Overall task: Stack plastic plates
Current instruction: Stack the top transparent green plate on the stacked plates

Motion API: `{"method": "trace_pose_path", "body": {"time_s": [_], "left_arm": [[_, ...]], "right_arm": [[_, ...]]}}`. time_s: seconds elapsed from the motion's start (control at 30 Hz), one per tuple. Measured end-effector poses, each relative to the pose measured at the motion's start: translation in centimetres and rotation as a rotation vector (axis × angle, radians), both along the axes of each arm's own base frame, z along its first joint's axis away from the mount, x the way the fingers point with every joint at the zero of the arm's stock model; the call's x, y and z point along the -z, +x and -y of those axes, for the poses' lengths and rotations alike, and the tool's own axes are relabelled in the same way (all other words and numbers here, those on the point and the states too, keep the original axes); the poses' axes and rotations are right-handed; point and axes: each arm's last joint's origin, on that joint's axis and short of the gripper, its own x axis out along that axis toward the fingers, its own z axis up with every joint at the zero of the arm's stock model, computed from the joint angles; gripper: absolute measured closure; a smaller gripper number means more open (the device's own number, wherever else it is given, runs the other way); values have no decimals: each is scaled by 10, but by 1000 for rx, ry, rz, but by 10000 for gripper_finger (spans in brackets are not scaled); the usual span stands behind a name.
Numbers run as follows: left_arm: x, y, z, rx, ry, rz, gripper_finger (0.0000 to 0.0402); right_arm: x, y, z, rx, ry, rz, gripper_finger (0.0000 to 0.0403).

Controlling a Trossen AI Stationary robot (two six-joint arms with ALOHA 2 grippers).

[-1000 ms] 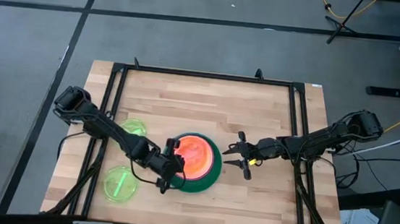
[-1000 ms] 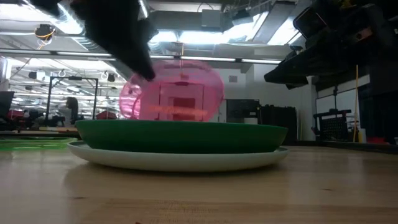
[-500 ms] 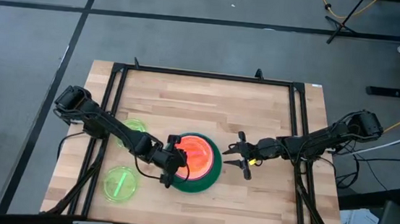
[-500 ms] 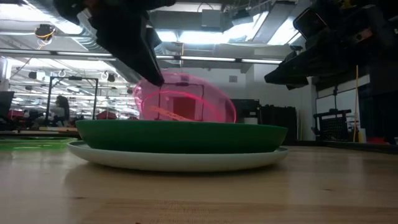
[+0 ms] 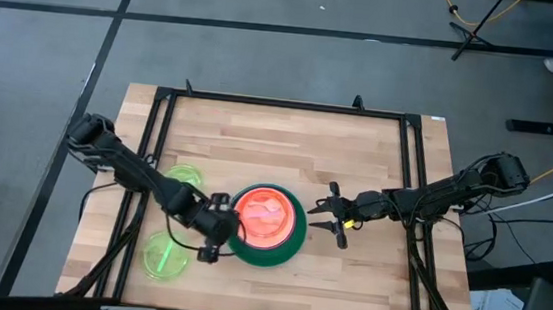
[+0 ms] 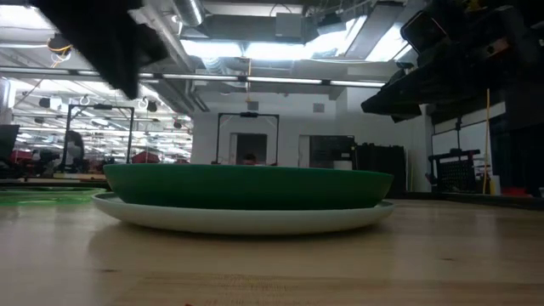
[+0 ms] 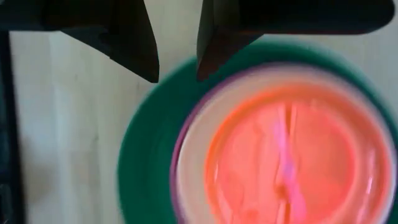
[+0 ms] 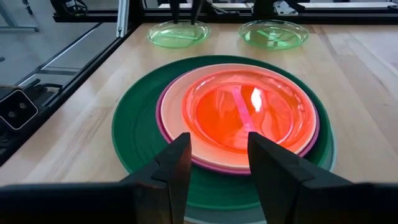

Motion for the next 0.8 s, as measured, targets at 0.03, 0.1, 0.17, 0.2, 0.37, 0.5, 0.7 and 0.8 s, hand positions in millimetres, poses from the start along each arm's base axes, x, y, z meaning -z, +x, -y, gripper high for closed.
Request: {"method": "trace_pose_path", "body": {"time_s": [0.03, 0.1, 0.17, 0.2, 0.37, 0.5, 0.7, 0.8], "left_arm": [[0, -5, 1, -20, 11, -21, 301], [0, -12, 4, -61, 31, -51, 301], [2, -19, 6, -97, 61, -96, 301], [3, -23, 7, -117, 76, -119, 301], [7, -42, 8, -221, 165, -234, 301], [7, -56, 10, -266, 285, -252, 301], [6, -67, 16, -290, 366, -221, 301], [14, -73, 17, -298, 381, -228, 301]], "right_arm": [[0, 0, 0, 0, 0, 1, 252], [0, 0, 0, 0, 0, 0, 252], [0, 0, 0, 0, 0, 0, 252], [0, 0, 0, 0, 0, 0, 252], [0, 0, 0, 0, 0, 1, 252], [0, 0, 0, 0, 0, 0, 252], [0, 0, 0, 0, 0, 1, 252], [0, 0, 0, 0, 0, 0, 252]]}}
